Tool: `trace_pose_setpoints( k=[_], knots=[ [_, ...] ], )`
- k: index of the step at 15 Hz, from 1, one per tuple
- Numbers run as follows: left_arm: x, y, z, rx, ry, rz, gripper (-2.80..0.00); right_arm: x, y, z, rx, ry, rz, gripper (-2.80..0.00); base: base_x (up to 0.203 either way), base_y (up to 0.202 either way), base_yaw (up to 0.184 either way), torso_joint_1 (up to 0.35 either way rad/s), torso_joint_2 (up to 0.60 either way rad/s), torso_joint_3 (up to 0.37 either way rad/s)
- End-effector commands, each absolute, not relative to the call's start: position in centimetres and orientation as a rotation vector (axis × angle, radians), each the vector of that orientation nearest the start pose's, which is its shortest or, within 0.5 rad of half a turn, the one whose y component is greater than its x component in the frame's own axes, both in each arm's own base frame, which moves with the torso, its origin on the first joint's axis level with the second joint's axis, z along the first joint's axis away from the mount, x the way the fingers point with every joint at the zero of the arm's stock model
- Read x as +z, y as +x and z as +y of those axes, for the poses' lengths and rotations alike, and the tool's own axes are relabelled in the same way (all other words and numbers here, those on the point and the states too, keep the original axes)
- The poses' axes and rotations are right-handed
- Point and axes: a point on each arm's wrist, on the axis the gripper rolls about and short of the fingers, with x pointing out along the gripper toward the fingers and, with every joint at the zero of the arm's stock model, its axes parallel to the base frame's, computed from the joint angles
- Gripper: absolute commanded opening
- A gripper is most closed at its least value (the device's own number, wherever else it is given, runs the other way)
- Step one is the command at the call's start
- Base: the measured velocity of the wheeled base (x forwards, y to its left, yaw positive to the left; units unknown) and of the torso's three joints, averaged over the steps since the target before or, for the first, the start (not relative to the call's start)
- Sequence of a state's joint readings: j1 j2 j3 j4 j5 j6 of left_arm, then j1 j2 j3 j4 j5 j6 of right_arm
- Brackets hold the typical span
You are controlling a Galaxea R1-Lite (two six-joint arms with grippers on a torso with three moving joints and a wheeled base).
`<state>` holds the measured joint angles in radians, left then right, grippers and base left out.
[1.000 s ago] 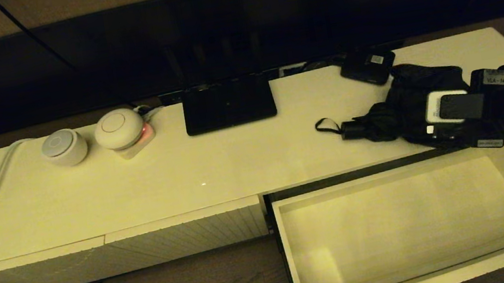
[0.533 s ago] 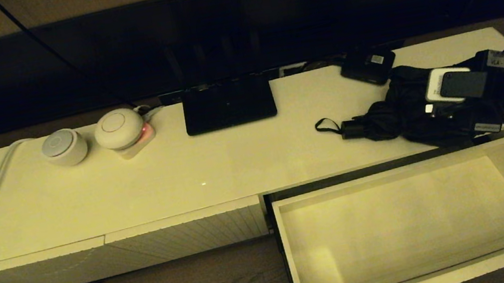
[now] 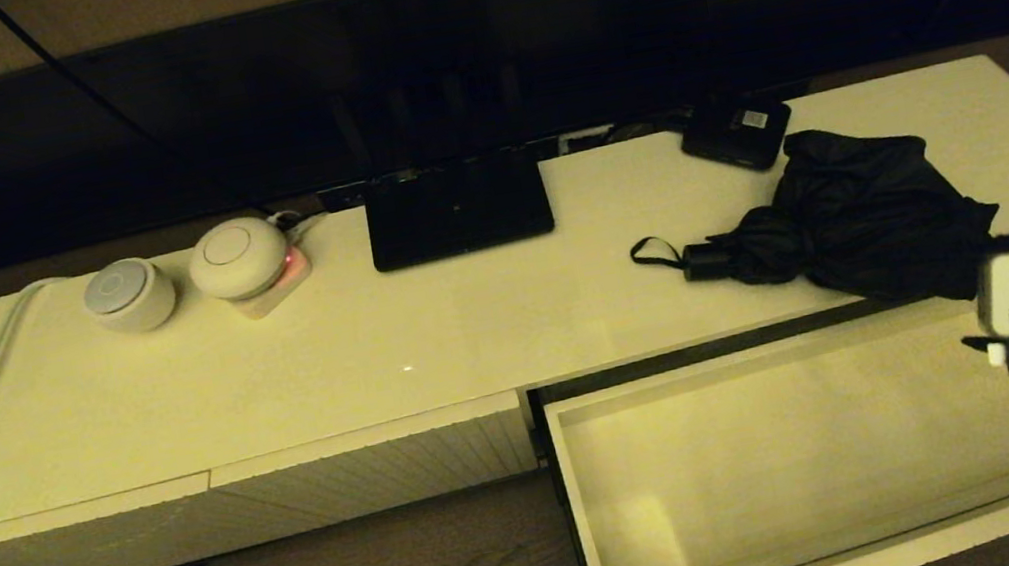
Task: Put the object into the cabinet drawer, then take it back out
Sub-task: Close the drawer
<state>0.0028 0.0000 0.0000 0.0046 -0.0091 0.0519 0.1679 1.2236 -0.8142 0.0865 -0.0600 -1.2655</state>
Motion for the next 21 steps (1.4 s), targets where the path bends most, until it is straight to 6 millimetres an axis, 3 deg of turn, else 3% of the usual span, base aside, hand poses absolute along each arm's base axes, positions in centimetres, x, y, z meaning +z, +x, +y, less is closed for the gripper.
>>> trace_pose_setpoints(
  k=[1,5,9,14,21],
  knots=[
    [7.4,-2.3,0.0,-0.006,0.052,0.008,-2.80,21.4,14.8,2.4,0.439,-1.297,0.400,-2.80,0.000,0.000,0.000,0.000,0.00,0.000],
    [7.4,-2.3,0.0,-0.006,0.052,0.008,-2.80,16.7,13.1,2.1,0.550,-1.279,0.538,-2.80,0.000,0.000,0.000,0.000,0.00,0.000],
    [7.4,-2.3,0.0,-0.006,0.052,0.008,-2.80,13.8,12.0,2.1,0.661,-1.185,0.613,-2.80,0.000,0.000,0.000,0.000,0.00,0.000],
    [7.4,-2.3,0.0,-0.006,0.052,0.008,-2.80,11.3,10.6,2.2,0.829,-1.105,0.637,-2.80,0.000,0.000,0.000,0.000,0.00,0.000],
    [7.4,-2.3,0.0,-0.006,0.054,0.008,-2.80,8.7,10.9,2.4,0.942,-1.075,0.780,-2.80,0.000,0.000,0.000,0.000,0.00,0.000]
  ],
)
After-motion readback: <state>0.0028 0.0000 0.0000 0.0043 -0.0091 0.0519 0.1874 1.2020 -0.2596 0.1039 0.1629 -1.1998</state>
